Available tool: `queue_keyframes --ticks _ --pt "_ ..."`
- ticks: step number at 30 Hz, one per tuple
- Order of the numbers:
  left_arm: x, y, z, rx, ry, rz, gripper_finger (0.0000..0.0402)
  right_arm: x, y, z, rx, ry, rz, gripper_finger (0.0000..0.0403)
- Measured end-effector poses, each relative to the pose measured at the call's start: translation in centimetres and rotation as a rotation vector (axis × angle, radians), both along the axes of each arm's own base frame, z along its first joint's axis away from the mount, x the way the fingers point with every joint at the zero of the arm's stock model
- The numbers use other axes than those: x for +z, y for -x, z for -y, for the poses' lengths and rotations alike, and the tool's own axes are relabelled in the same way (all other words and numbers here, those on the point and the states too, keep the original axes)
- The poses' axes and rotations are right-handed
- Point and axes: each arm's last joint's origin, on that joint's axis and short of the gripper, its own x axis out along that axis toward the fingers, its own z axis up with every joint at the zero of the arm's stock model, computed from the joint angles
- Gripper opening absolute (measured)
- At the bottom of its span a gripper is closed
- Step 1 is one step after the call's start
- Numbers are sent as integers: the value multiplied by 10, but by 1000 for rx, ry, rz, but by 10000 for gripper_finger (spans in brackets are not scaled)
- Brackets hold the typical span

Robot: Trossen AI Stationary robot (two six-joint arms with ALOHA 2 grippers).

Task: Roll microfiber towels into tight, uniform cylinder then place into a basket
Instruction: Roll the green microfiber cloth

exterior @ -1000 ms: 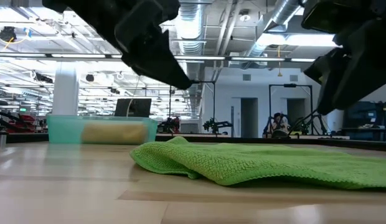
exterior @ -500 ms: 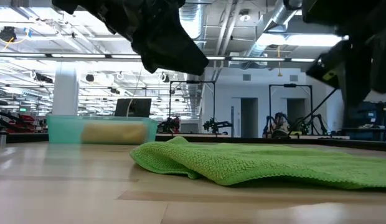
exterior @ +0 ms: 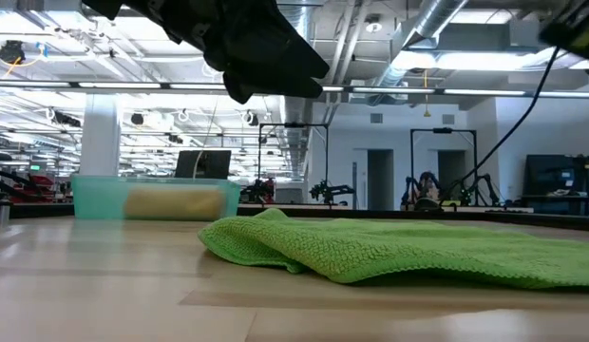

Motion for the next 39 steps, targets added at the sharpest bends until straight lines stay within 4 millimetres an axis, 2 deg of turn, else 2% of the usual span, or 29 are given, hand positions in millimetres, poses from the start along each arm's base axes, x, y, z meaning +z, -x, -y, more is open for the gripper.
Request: queue_keyframes --ticks 6,14,20,26,32,39 --pt "0 0 0 0 -1 -3 177 -11 28 -16 42 132 51 126" --pt "0 0 0 0 -2 -4 177 -12 38 -22 -24 160 82 119" --pt "-1 0 0 11 -9 -6 177 -27 32 -24 -37 224 74 119" --pt "-1 1 -1 11 -12 -14 177 -53 18 -22 -61 291 2 119" --pt "-1 1 -1 11 -12 -13 177 -77 12 -24 -51 331 -79 122" --pt "-1 1 -1 12 -13 -13 177 -95 11 -26 -41 364 -124 173"
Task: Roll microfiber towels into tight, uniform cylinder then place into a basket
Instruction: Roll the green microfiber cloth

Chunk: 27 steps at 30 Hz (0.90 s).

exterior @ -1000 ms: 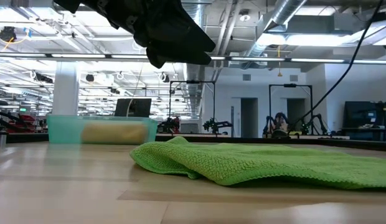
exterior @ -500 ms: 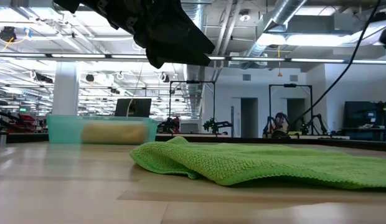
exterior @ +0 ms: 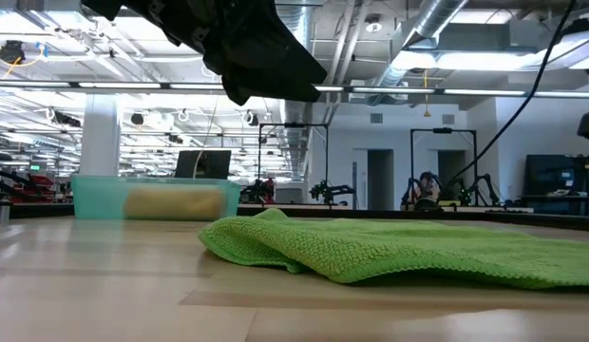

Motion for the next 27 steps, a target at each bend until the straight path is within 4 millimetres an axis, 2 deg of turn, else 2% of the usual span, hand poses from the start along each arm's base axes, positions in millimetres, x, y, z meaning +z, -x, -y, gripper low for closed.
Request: queue_keyframes --ticks 4,7,10,13,20,27 --pt "-1 1 0 1 -5 -14 177 -3 -2 2 -12 8 -16 205" --pt "-7 4 -1 2 -28 -76 177 -3 -6 5 -43 5 -18 204" --pt "-12 8 -1 3 -48 -140 177 -3 -11 11 -88 3 -16 173" --pt "-17 14 3 7 -41 -200 177 -4 -18 17 -120 2 -16 124" --pt "-19 20 19 -33 -27 -187 177 -4 -34 31 -188 10 24 15" --pt "-12 20 29 -24 -19 -97 177 7 -47 38 -212 -18 45 21"
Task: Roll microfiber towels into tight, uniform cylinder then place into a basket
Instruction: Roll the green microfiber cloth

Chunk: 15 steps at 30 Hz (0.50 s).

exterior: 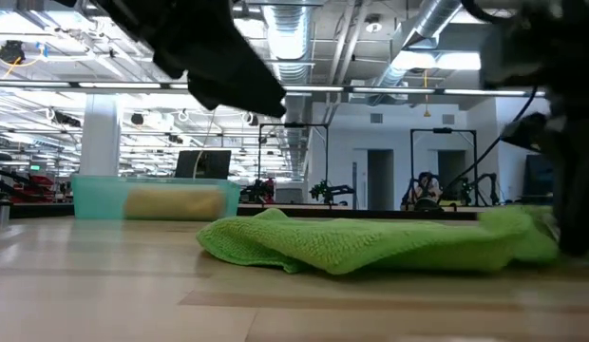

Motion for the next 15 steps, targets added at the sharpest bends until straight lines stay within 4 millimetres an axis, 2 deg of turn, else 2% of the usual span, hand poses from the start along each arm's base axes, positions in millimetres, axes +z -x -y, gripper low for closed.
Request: queue_keyframes --ticks 6,15 --pt "1 -5 4 -16 37 64 177 15 -17 1 18 -20 49 6" --pt "-20 -19 12 -69 -6 78 177 30 -26 2 58 7 46 5"
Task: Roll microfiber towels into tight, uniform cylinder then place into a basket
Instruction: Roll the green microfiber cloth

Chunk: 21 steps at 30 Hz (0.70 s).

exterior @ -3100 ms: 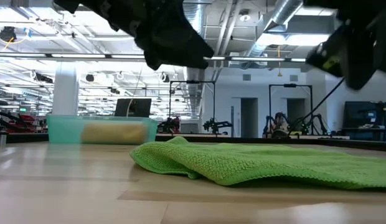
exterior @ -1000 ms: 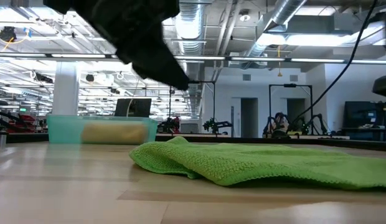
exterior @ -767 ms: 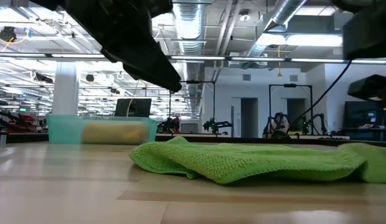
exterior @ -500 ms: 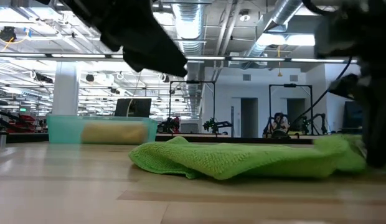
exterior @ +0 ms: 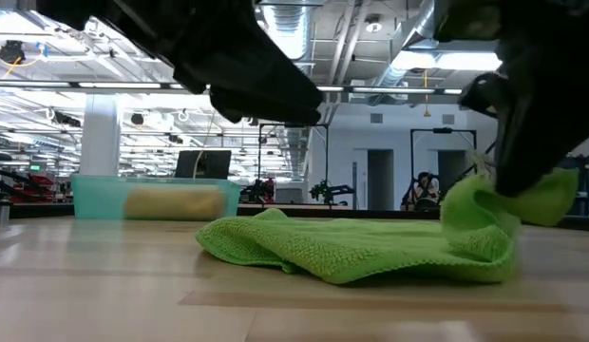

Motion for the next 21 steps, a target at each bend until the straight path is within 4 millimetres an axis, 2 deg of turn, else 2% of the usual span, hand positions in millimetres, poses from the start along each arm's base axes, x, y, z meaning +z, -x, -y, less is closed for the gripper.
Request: queue_keyframes --ticks 4,10,21 --pt "2 -8 0 17 0 11 177 10 -1 0 -13 59 -3 7" --pt "-4 -33 10 2 -3 23 177 26 -7 3 -39 111 6 8" --pt "-9 -69 20 83 -48 59 177 31 -16 17 -85 128 -3 6"
